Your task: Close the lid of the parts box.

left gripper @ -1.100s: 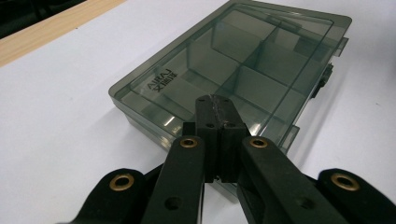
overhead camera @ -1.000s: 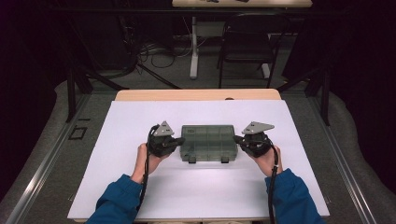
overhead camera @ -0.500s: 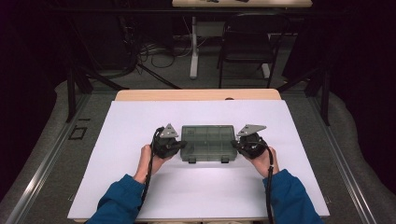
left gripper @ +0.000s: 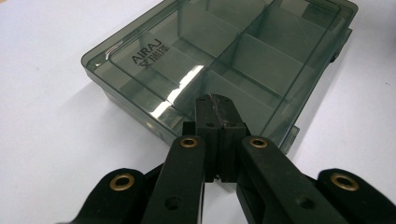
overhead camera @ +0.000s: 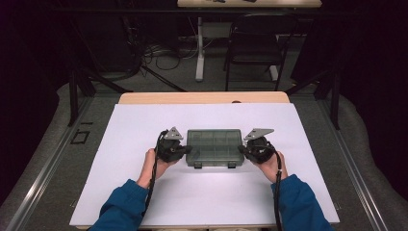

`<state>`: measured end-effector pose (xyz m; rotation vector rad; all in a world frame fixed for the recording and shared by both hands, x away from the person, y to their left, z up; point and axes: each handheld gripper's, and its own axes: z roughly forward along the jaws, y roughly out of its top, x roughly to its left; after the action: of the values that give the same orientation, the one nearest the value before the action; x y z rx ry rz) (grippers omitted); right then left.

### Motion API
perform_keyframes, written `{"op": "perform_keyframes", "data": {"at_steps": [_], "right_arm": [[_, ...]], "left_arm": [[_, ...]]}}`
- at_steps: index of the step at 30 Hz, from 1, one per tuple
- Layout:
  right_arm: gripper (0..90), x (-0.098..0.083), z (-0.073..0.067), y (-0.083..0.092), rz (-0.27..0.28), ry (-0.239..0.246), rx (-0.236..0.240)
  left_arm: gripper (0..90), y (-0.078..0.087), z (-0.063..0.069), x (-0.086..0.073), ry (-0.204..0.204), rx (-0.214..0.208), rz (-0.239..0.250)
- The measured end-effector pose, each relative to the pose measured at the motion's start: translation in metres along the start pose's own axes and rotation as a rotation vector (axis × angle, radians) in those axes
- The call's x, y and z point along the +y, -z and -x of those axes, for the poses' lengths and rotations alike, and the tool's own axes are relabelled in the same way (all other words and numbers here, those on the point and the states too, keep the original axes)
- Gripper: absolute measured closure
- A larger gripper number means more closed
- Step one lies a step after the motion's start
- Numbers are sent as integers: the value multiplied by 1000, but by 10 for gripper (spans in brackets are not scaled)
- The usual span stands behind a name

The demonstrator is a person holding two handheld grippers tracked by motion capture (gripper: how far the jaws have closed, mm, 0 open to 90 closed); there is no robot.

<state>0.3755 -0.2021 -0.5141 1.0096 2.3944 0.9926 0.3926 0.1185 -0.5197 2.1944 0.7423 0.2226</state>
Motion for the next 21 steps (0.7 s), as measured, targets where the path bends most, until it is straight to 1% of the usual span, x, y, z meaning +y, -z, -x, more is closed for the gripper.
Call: {"op": "perform_keyframes", "data": {"at_steps": [6,10,11,13,14,15,17,19,20,21], "right_arm": [[900,0,0,0,1,-5,3],[900,0,-1,1,-4,0,2],[900,0,-1,1,-5,4,1],[813,1,-1,1,-7,0,-17],[752,1,-1,1,-4,-3,-18],[688,2,-1,2,-15,-6,-16],[566,1,-1,3,-21,-18,-16],[427,0,-2,5,-25,-33,-9],[364,-1,-2,6,-27,-35,-12],[328,-1,-2,8,-29,-39,-8]], "left_arm": [[896,0,-1,0,5,-5,4],[893,0,1,0,3,1,1],[866,1,1,1,-1,0,-8],[790,2,1,2,-3,21,-20],[739,4,1,2,4,35,-19],[678,6,0,2,16,40,-18],[585,10,-1,1,29,56,-18],[467,16,-1,0,44,67,-28],[424,18,-1,-2,46,69,-36],[386,20,-1,-3,41,74,-48]]}}
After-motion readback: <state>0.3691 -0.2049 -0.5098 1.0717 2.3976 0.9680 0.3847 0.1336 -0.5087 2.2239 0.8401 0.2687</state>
